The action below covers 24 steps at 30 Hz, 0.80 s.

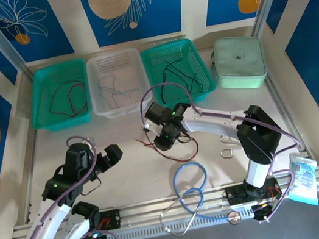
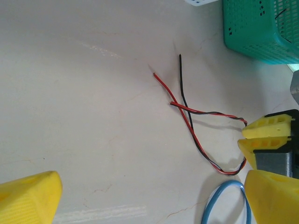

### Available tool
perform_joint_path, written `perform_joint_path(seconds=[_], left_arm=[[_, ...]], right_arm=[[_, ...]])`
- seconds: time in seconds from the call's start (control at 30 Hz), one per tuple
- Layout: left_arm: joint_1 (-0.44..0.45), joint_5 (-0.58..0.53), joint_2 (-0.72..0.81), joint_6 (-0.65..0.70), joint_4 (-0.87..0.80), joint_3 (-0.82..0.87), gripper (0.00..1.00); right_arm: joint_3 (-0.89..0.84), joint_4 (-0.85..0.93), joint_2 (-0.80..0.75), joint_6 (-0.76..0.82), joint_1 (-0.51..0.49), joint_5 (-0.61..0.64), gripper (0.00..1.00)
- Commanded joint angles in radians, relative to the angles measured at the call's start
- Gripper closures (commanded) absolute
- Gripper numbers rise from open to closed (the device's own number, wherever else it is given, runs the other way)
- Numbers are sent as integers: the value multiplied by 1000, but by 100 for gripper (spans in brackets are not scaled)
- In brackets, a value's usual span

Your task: Untangle the cables

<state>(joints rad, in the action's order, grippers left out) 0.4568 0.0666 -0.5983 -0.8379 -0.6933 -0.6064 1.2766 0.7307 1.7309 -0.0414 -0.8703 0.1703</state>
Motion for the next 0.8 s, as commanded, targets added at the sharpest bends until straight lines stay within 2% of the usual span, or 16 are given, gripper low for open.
perform_joint_path(seconds=[0.0,0.17,0.33,0.77], left_arm=[[10,9,13,-18,6,7,1],[10,13,31,-27,2,14,1],[10,11,34,-29,6,14,1],[10,22,23,-35,25,22,1]], right_arm=[[62,26,76,-70,20,-47,75],[74,-6,135,-111,18,-71,76],[68,-42,161,-141,0,-35,73],[85,-105,244,-180,17,-130,70]])
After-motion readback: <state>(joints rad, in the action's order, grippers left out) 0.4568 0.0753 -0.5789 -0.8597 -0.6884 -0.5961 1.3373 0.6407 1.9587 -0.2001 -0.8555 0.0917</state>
